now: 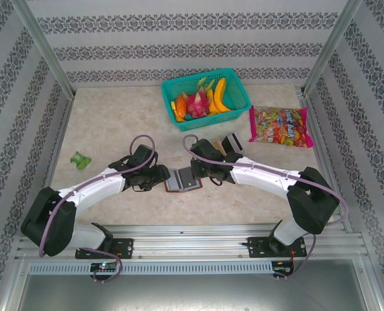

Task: Put the credit cards into the card holder
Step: Flip over the card slot in the card holder.

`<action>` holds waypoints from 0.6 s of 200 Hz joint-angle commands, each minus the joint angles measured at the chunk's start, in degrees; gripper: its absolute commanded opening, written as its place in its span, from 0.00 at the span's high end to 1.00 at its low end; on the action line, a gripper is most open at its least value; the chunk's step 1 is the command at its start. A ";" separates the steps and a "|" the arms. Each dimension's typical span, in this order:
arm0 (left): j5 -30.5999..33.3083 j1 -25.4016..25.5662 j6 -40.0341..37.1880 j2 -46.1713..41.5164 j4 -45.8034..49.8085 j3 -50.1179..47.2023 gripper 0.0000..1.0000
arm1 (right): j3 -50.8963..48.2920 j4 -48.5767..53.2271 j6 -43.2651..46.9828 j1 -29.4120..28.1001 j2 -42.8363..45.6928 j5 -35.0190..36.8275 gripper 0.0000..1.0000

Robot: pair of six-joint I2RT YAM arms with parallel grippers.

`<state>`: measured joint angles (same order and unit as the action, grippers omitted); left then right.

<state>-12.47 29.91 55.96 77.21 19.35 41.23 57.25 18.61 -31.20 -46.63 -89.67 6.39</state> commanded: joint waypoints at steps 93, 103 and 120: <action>-2.76 -0.50 -0.68 5.81 -4.75 -1.29 0.68 | -1.87 -0.92 1.09 1.48 -4.22 1.03 1.00; -2.82 -0.50 -0.76 6.14 -5.03 -1.39 0.70 | -2.63 -1.88 0.51 1.73 -3.90 -0.09 1.00; -2.83 -0.47 -1.07 6.54 -5.16 -1.43 0.73 | -3.31 -2.81 -0.03 2.05 -3.12 -0.85 1.00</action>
<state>-14.98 29.89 55.70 82.96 15.68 40.80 55.57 17.32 -30.13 -45.45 -93.17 6.81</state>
